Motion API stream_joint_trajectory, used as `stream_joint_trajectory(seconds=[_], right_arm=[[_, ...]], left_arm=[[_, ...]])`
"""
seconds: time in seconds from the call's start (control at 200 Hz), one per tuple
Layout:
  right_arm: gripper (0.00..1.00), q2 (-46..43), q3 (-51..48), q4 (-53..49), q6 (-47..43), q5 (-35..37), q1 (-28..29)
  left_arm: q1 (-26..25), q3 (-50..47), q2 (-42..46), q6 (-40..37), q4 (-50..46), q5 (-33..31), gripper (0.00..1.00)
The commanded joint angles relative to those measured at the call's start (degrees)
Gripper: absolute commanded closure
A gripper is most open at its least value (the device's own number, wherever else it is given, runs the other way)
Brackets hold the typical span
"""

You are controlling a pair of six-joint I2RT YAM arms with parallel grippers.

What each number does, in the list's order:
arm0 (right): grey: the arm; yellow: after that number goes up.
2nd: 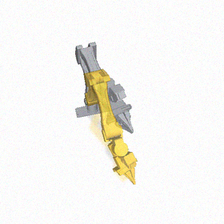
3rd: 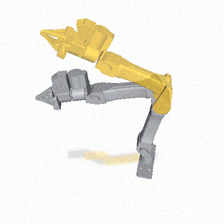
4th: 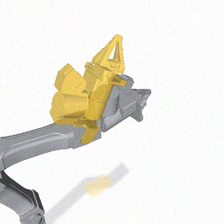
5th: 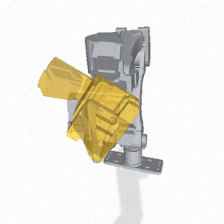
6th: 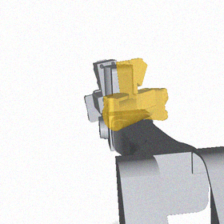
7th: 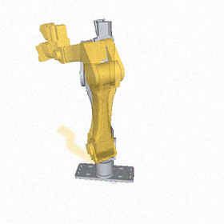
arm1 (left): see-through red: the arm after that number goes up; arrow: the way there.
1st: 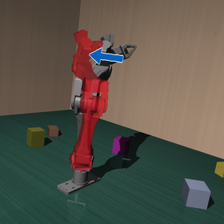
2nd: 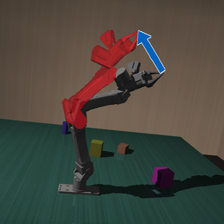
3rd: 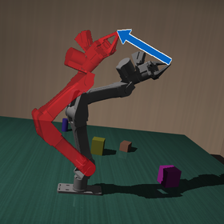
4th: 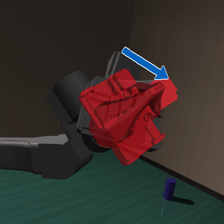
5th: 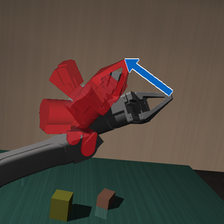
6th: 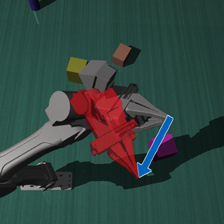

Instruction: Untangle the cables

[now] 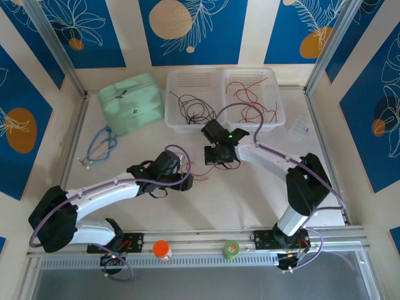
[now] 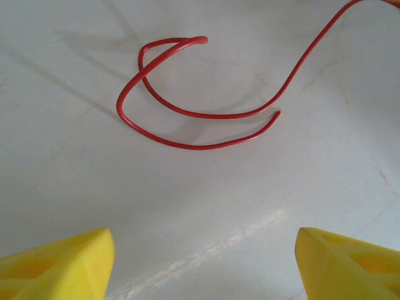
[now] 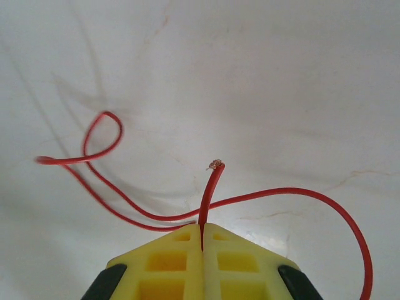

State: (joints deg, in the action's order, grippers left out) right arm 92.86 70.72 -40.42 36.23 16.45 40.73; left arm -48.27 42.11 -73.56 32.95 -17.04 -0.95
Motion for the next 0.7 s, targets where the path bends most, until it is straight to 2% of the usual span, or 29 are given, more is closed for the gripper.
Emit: stream_joint_trajectory(seconds=[0.0, 0.19, 0.3, 0.44, 0.6, 0.695], right_arm=[[1.0, -7.0, -1.1, -0.4, 1.1, -3.6, -0.4], [1.0, -20.3, 2.0, -1.7, 0.6, -7.2, -1.7], [1.0, -25.8, 2.2, -0.8, 1.4, -10.5, -3.5], [1.0, -30.6, 1.5, 0.6, 2.7, -11.4, -4.8], [1.0, -34.3, 1.6, 1.6, 3.5, -10.0, -6.1], [1.0, -35.8, 1.7, 2.3, 3.8, -8.9, -6.5]], left_arm=[[-0.8, -2.1, 0.3, 2.5, 5.5, 2.5, 0.27], [-0.9, -2.1, -0.9, 1.7, 9.3, 1.4, 0.3], [-0.9, -2.1, -2.4, 0.2, 13.7, 2.9, 0.29], [-1.1, -3.2, -3.5, 0.0, 24.1, 9.2, 0.27], [-1.6, -6.5, -3.4, 1.6, 41.0, 19.2, 0.18], [-1.9, -7.3, -4.3, 2.3, 47.3, 23.9, 0.14]])
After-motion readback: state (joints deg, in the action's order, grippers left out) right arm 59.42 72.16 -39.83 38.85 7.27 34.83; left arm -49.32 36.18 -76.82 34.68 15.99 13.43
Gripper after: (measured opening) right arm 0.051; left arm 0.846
